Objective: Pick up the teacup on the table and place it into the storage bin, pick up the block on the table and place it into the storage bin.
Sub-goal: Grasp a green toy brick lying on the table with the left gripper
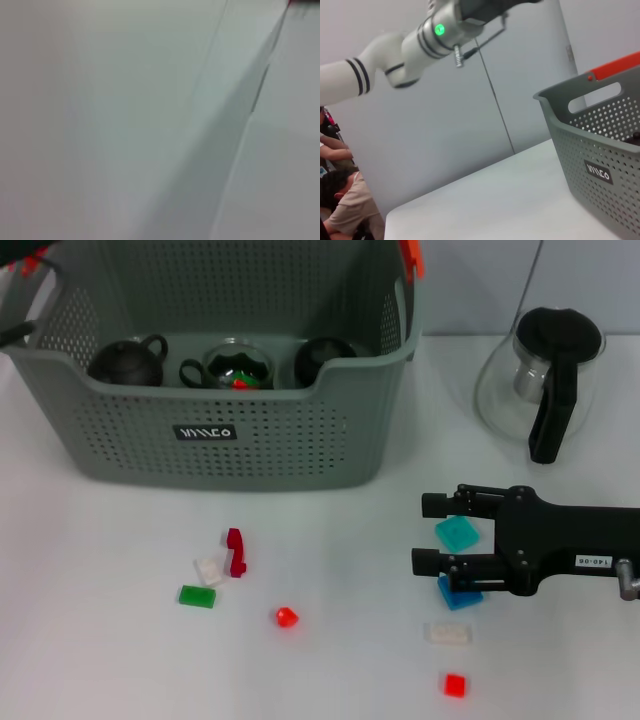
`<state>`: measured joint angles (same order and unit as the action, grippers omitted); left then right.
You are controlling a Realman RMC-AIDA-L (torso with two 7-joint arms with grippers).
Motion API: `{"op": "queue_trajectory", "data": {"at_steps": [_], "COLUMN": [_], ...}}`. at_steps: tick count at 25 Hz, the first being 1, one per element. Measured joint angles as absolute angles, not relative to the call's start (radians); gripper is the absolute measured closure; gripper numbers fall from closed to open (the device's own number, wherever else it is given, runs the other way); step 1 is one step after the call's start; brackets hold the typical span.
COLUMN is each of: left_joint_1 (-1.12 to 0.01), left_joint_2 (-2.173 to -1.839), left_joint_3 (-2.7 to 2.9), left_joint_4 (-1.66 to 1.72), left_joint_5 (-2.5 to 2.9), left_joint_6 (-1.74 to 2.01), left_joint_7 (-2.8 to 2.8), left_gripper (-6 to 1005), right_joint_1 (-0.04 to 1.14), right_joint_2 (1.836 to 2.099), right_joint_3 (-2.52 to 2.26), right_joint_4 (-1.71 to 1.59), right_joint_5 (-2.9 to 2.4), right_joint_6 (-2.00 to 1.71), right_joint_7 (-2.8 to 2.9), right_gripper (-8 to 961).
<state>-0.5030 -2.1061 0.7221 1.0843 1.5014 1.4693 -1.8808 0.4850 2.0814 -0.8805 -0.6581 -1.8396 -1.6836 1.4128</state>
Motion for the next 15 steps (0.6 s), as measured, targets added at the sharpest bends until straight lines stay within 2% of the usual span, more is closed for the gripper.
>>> {"op": "queue_trajectory", "data": {"at_steps": [4, 8, 12, 13, 15], "left_joint_1": [-0.493, -0.475, -0.451, -0.427, -0.42], "left_joint_2": [-2.078, -2.063, -2.069, -2.087, -2.095], "left_joint_3": [0.613, 0.524, 0.513, 0.537, 0.547], "left_joint_4": [1.009, 1.012, 1.04, 1.069, 1.068], "left_joint_5": [1.513, 1.724, 1.869, 2.019, 2.092], "left_joint_6": [1.636, 1.836, 1.919, 1.93, 1.914], "left_joint_7": [-1.828, -1.683, -1.568, -1.486, -1.447], "left_gripper": [221, 228, 236, 238, 242], "right_joint_1": [0.485, 0.485, 0.487, 0.489, 0.49], "right_joint_2": [2.082, 2.082, 2.082, 2.082, 2.082], "right_joint_3": [-0.881, -0.881, -0.88, -0.881, -0.881], "right_joint_4": [-0.658, -0.658, -0.658, -0.658, -0.658], "right_joint_5": [-1.841, -1.842, -1.842, -1.842, -1.842], "right_joint_6": [-1.683, -1.683, -1.683, -1.683, -1.683], "right_joint_7": [1.414, 1.414, 1.414, 1.414, 1.414], "right_gripper": [117, 117, 118, 118, 118]}}
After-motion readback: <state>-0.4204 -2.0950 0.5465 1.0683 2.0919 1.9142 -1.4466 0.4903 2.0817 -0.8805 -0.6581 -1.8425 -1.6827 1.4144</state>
